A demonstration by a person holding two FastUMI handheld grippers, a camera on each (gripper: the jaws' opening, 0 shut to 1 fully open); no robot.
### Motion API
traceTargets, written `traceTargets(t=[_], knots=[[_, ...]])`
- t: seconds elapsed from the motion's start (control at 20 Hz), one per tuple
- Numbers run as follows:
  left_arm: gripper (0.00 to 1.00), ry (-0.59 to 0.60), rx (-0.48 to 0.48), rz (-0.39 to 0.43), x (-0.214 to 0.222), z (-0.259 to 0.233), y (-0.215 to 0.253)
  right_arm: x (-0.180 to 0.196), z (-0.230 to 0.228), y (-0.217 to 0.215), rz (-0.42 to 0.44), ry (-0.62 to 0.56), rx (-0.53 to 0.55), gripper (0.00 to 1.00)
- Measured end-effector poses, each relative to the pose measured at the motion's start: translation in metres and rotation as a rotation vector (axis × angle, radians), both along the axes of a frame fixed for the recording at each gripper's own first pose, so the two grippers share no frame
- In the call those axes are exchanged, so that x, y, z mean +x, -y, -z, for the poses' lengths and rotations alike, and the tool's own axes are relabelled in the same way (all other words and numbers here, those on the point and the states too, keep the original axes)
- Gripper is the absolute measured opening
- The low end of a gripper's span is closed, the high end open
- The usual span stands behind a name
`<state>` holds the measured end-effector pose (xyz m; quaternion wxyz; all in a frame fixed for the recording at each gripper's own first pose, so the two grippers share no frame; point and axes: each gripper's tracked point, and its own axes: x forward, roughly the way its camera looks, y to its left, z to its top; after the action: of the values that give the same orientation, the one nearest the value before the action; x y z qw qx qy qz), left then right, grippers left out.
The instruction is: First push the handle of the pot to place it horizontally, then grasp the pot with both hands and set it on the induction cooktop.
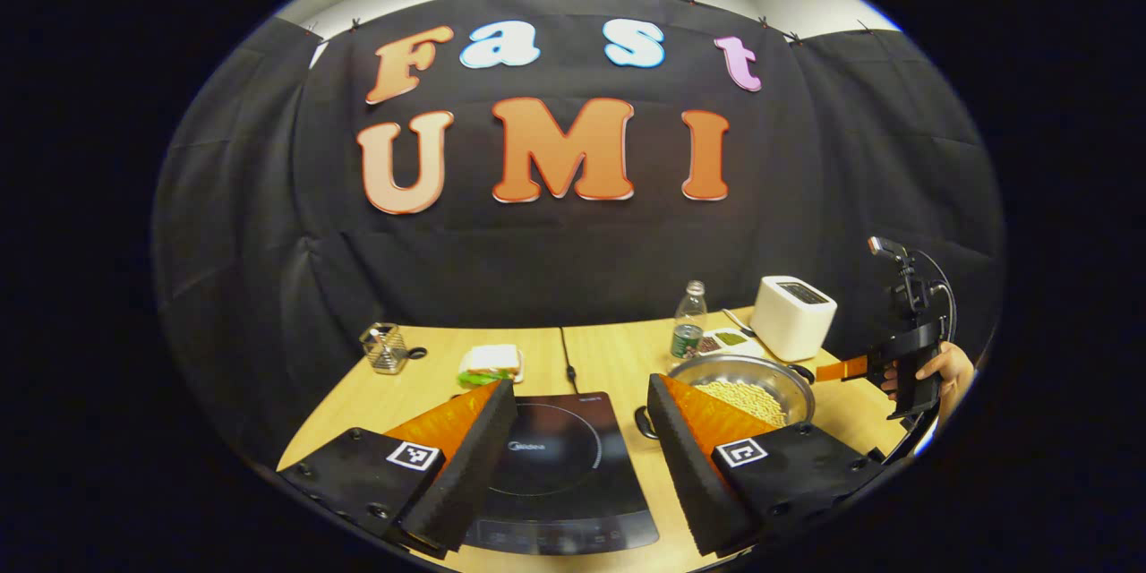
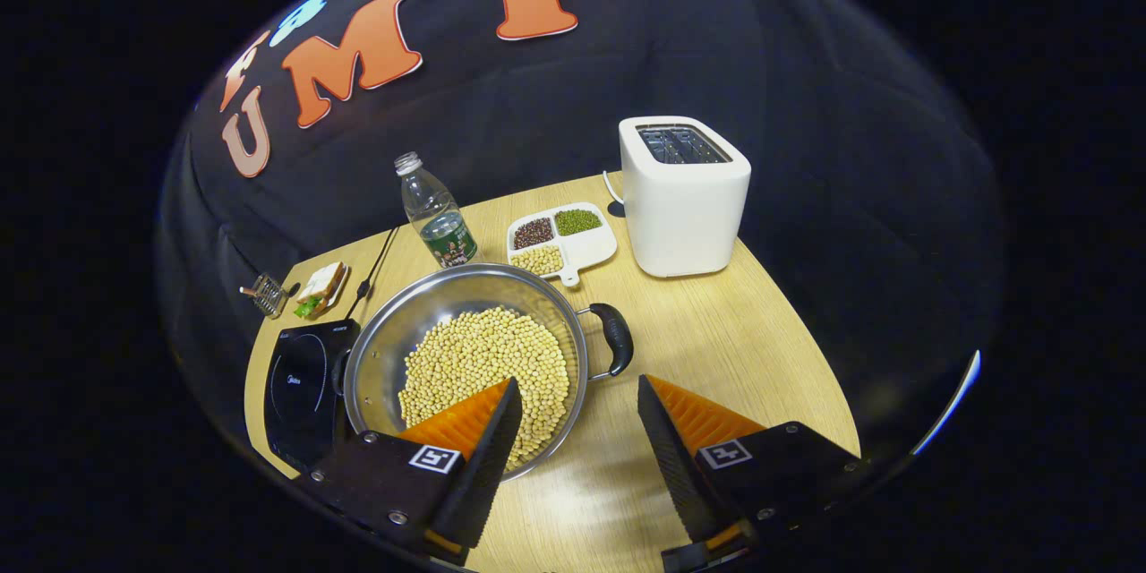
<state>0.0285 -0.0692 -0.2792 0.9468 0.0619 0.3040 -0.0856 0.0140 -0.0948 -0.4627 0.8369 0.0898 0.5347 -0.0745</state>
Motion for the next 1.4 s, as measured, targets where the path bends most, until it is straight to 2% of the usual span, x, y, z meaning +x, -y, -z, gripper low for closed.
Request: traceTargets(t=[0.05, 0.15, 0.2, 0.25, 0.3, 0.35, 0.4, 0.55, 0.7, 1.05, 1.15, 1.2, 1.25, 1.4], knots=[[0.97, -0.032, -0.012, 0.014, 0.001, 0.010, 0.011, 0.000, -0.001, 0.001, -0.008, 0.004, -0.007, 0.84], [0.97, -0.099, -0.025, 0.030, 0.001, 0.034, 0.028, 0.001, -0.001, 0.001, -0.018, 0.002, -0.011, 0.85], [0.93, -0.132, -0.028, 0.032, 0.001, 0.044, 0.034, 0.001, 0.001, 0.000, -0.018, -0.004, -0.008, 0.86], [0.97, -0.155, -0.031, 0.030, 0.004, 0.054, 0.040, 0.004, 0.003, -0.002, -0.019, -0.006, 0.001, 0.86], [0.94, -0.169, -0.034, 0.031, 0.008, 0.062, 0.045, 0.004, 0.006, -0.006, -0.019, -0.015, 0.024, 0.86], [0.97, -0.199, -0.034, 0.037, 0.010, 0.073, 0.050, 0.001, 0.009, -0.007, -0.015, -0.028, 0.046, 0.86], [0.94, -0.226, -0.034, 0.029, 0.010, 0.081, 0.054, 0.002, 0.011, -0.006, -0.011, -0.030, 0.048, 0.87], [0.94, -0.292, -0.026, 0.030, 0.020, 0.112, 0.066, 0.005, 0.020, 0.001, -0.007, -0.040, 0.037, 0.87], [0.94, -0.352, 0.004, -0.003, 0.025, 0.142, 0.067, 0.009, 0.026, 0.006, -0.016, -0.044, 0.019, 0.88], [0.94, -0.506, 0.034, -0.005, 0.034, 0.217, 0.073, 0.020, 0.034, 0.001, -0.044, -0.046, 0.018, 0.89], [0.82, -0.551, 0.014, -0.017, 0.033, 0.235, 0.074, 0.022, 0.039, 0.006, -0.042, -0.049, -0.007, 0.89], [0.84, -0.567, 0.008, -0.024, 0.033, 0.243, 0.075, 0.023, 0.041, 0.007, -0.040, -0.053, -0.011, 0.89], [0.92, -0.579, -0.008, -0.023, 0.032, 0.246, 0.077, 0.023, 0.042, 0.011, -0.042, -0.059, -0.012, 0.89], [0.90, -0.585, -0.013, -0.034, 0.034, 0.256, 0.078, 0.020, 0.056, 0.014, -0.045, -0.088, -0.035, 0.89]])
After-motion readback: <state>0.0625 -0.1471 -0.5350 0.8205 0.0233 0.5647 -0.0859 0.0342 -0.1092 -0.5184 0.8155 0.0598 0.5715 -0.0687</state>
